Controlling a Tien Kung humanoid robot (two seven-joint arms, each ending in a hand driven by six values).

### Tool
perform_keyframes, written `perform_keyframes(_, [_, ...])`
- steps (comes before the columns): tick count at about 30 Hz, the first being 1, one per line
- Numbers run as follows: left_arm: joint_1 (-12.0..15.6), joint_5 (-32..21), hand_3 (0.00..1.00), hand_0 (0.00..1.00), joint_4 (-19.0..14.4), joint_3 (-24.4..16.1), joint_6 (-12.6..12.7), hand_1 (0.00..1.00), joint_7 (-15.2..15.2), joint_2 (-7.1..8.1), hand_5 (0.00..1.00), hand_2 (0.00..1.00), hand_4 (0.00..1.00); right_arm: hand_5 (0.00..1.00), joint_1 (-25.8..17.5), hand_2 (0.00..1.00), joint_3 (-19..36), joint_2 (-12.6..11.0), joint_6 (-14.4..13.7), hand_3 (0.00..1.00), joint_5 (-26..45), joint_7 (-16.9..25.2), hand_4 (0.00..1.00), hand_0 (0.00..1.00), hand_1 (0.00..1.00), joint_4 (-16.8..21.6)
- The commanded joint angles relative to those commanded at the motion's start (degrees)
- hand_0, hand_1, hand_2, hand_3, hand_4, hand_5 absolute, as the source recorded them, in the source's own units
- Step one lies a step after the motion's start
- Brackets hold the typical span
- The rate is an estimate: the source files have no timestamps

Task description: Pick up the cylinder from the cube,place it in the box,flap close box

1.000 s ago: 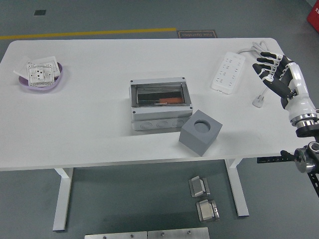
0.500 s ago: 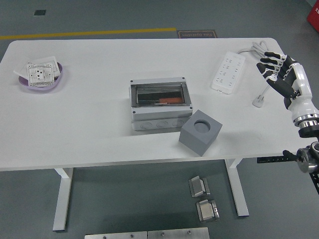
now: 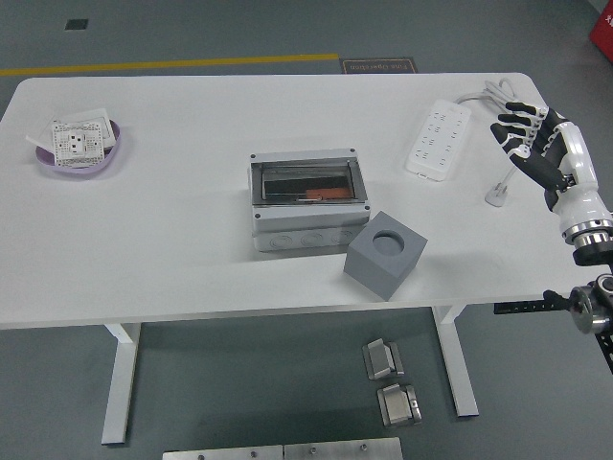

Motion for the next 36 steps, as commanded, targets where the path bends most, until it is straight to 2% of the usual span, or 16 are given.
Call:
perform_keyframes(26, [-0.3,0.9,0.805,0.736,-0.7,-0.9,0.5,0.734,-0.8,-0.22,0.391,0.692,0.812,0.386,1.0,0.654,-1.8,0.9,0.2,0.675,0.7,-0.6,0.881,0.632,0.620,-0.7])
perform_keyframes(27, [-0.3,0.9,0.803,0.734,-0.7,-1.0,0.5,0.733,-0.8,-0.22,0.389,0.644,0.810,0.391,1.0,0.654,-1.8,0.9,0.2,0.674,0.7,-0.6,0.882,0.630,0.618,-0.7])
perform_keyframes(36, [-0.4,1.0,0.801,0.733,-0.8,-0.9,0.7,0.733,-0.9,-0.14,0.386,0.634,0.807,0.393,1.0,0.655,-1.7,0.9,0.1,0.675,0.4,-0.6,0.883,0.628,0.618,-0.7])
